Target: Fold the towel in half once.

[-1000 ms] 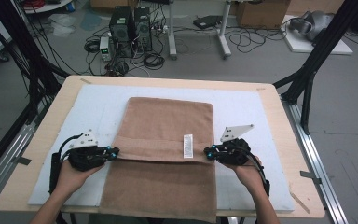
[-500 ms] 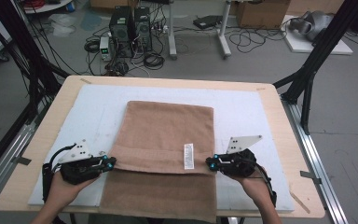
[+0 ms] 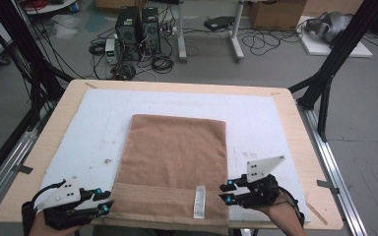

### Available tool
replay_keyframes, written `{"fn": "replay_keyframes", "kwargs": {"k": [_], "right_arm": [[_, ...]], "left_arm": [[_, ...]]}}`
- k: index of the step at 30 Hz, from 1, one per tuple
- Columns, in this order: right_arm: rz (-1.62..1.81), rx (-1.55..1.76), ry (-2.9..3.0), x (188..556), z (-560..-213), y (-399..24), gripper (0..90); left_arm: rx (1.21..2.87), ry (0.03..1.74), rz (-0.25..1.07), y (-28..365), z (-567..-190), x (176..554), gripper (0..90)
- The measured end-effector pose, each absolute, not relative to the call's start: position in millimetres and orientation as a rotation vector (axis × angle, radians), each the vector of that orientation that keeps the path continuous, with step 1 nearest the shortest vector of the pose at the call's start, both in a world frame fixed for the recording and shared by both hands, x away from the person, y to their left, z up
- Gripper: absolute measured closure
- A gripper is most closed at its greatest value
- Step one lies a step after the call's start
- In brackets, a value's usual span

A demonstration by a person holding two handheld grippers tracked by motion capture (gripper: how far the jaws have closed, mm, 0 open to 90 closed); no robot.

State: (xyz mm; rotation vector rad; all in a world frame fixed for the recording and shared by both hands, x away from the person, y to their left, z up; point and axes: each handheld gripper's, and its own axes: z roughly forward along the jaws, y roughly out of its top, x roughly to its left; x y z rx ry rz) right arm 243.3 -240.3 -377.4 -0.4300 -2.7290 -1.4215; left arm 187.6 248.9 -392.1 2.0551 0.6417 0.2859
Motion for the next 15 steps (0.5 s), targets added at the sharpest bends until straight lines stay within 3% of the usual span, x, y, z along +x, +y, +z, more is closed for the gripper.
{"fn": "replay_keyframes", "kwargs": {"k": [15], "right_arm": [[-1.354, -0.805, -2.861, 330.1, -393.4, -238.7, 56.9]], "left_arm": [[2.004, 0.728, 0.397, 217.9, -398.7, 281.5, 53.5]]}}
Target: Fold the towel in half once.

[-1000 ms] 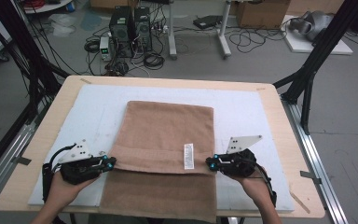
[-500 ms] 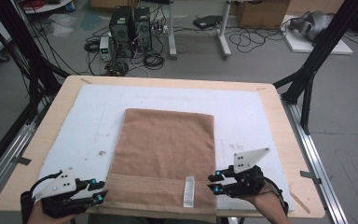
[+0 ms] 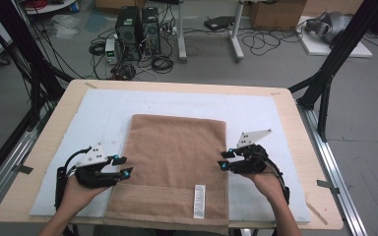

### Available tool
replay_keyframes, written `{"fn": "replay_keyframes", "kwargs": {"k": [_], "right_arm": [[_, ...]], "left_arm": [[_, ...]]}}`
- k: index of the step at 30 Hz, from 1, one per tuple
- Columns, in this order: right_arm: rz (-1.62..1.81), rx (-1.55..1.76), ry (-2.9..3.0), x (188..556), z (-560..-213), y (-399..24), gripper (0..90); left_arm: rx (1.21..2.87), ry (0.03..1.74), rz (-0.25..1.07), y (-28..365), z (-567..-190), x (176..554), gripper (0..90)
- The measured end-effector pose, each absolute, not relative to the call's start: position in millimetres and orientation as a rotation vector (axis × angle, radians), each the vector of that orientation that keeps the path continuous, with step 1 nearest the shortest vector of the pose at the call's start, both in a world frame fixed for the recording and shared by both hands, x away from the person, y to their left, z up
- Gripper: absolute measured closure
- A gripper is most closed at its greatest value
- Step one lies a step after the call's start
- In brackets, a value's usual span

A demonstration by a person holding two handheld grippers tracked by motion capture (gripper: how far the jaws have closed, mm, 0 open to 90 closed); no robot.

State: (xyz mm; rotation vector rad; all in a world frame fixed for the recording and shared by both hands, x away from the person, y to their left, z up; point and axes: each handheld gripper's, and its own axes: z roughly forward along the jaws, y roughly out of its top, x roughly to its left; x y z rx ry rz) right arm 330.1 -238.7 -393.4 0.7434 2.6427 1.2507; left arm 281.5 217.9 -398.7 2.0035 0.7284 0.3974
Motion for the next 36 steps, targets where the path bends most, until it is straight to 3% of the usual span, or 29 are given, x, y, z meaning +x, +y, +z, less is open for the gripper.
{"fn": "replay_keyframes", "kwargs": {"k": [14, 22, 29, 31, 32, 33, 34, 35, 36], "right_arm": [[1.146, 0.910, 2.493, 406.0, -384.6, -236.1, 47.0], [1.105, 1.022, 2.482, 435.8, -410.1, -241.0, 47.2], [1.075, 1.136, 2.470, 459.1, -422.5, -241.5, 39.4], [1.065, 1.147, 2.490, 464.4, -428.5, -240.5, 39.5], [1.054, 1.156, 2.504, 466.4, -431.5, -239.2, 42.6], [1.057, 1.165, 2.534, 468.2, -434.4, -237.8, 53.1], [1.051, 1.135, 2.551, 469.2, -436.1, -236.0, 61.2], [1.070, 1.102, 2.577, 470.2, -435.1, -235.0, 77.3], [1.090, 1.087, 2.587, 471.4, -433.8, -232.9, 83.0]], "left_arm": [[1.937, 0.930, 0.476, 215.1, -395.5, 376.7, 54.3], [1.924, 1.033, 0.439, 216.6, -415.6, 422.4, 54.5], [1.945, 1.146, 0.417, 212.1, -433.9, 452.1, 41.1], [1.990, 1.169, 0.400, 208.0, -441.2, 457.9, 41.8], [2.008, 1.172, 0.390, 206.7, -444.6, 459.5, 44.8], [1.996, 1.163, 0.403, 207.3, -444.4, 459.5, 50.1], [1.964, 1.146, 0.355, 208.9, -444.4, 460.5, 64.5], [1.965, 1.161, 0.378, 207.3, -443.5, 460.5, 77.9], [1.977, 1.147, 0.402, 205.7, -443.0, 460.5, 81.3]]}}
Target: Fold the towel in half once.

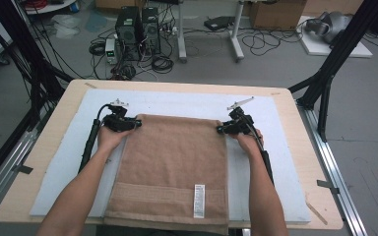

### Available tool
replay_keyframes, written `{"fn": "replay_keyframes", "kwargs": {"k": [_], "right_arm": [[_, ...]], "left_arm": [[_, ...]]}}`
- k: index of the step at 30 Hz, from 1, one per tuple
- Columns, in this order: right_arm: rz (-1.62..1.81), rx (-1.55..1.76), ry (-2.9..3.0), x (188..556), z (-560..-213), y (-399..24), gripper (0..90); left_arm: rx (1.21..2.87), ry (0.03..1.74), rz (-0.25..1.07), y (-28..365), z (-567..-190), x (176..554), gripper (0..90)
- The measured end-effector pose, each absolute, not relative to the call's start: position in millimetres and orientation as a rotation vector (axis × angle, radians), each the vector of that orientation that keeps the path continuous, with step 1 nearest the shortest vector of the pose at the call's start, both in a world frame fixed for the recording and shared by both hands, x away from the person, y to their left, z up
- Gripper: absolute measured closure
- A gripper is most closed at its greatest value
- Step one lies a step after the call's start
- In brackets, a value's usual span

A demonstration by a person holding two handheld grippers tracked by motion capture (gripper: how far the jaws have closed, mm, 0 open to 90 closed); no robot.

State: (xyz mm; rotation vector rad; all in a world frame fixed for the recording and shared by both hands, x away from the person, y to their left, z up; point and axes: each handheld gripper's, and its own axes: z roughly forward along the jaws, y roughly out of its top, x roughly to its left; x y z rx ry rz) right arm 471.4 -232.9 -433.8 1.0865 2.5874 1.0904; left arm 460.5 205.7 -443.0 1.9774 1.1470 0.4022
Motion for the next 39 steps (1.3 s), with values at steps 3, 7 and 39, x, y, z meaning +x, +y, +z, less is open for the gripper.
{"fn": "replay_keyframes", "kwargs": {"k": [3, 7, 39], "right_arm": [[1.059, 1.057, 2.561, 476.2, -428.5, -227.4, 84.4], [1.095, 1.055, 2.497, 486.0, -410.9, -223.5, 84.8], [1.203, 0.811, 2.497, 354.5, -377.5, -227.8, 33.7]], "left_arm": [[1.952, 1.155, 0.445, 206.0, -439.7, 461.2, 83.0], [1.885, 1.155, 0.506, 209.5, -423.7, 464.9, 83.1], [1.986, 0.809, 0.470, 234.7, -398.0, 324.4, 41.9]]}}
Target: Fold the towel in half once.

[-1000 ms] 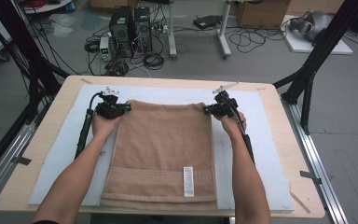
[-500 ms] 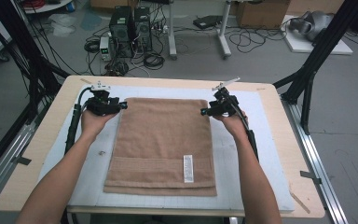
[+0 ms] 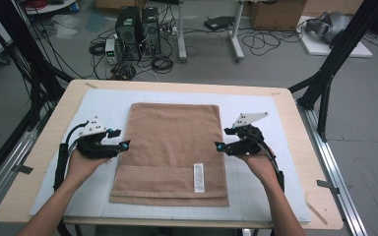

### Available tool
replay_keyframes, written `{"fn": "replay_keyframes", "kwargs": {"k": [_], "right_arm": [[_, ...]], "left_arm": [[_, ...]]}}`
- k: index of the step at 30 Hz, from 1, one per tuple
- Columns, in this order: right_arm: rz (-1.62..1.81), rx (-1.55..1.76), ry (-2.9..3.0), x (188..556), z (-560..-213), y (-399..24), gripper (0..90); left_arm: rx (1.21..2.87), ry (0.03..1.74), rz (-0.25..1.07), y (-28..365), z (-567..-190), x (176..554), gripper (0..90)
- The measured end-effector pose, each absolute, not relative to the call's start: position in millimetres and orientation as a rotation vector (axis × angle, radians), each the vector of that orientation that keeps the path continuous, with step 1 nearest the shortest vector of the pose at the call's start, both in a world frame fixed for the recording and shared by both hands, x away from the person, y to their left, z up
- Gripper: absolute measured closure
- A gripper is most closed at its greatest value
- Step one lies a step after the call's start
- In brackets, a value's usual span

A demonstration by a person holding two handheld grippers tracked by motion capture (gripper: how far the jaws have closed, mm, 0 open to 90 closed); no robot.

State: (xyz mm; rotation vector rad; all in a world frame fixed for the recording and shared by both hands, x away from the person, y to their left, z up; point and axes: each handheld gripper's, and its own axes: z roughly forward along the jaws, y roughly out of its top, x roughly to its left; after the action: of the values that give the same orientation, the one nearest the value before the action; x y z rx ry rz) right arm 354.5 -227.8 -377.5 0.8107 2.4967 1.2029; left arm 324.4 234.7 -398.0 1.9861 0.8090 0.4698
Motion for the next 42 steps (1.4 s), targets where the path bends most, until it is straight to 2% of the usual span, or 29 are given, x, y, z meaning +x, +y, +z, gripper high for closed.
{"fn": "replay_keyframes", "kwargs": {"k": [10, 15, 23, 25, 26, 27, 30, 40, 42], "right_arm": [[1.191, 0.773, 2.587, 312.5, -416.9, -228.3, 41.9], [1.186, 0.736, 2.618, 296.5, -423.3, -225.9, 53.6], [1.126, 0.709, 2.697, 289.9, -438.5, -220.8, 70.8], [1.129, 0.696, 2.705, 290.4, -438.3, -220.6, 80.3], [1.125, 0.681, 2.715, 289.9, -438.0, -219.2, 82.9], [1.105, 0.660, 2.712, 289.2, -437.3, -217.2, 84.7], [1.091, 0.650, 2.729, 291.1, -433.8, -216.0, 86.8], [1.203, 0.612, 2.687, 285.4, -402.7, -221.9, 86.9], [1.195, 0.597, 2.674, 282.5, -396.2, -222.9, 86.7]], "left_arm": [[2.031, 0.819, 0.425, 238.7, -429.7, 280.8, 43.7], [2.064, 0.798, 0.397, 238.5, -432.9, 265.9, 47.9], [2.119, 0.773, 0.343, 236.6, -446.1, 261.3, 63.7], [2.109, 0.772, 0.328, 235.7, -446.6, 261.2, 72.0], [2.119, 0.762, 0.336, 234.5, -446.6, 260.8, 79.4], [2.124, 0.758, 0.352, 233.3, -446.2, 260.5, 82.2], [2.113, 0.781, 0.330, 234.4, -443.6, 262.2, 86.4], [2.042, 0.748, 0.355, 244.9, -411.8, 252.7, 87.3], [2.031, 0.731, 0.336, 247.9, -406.9, 249.1, 89.6]]}}
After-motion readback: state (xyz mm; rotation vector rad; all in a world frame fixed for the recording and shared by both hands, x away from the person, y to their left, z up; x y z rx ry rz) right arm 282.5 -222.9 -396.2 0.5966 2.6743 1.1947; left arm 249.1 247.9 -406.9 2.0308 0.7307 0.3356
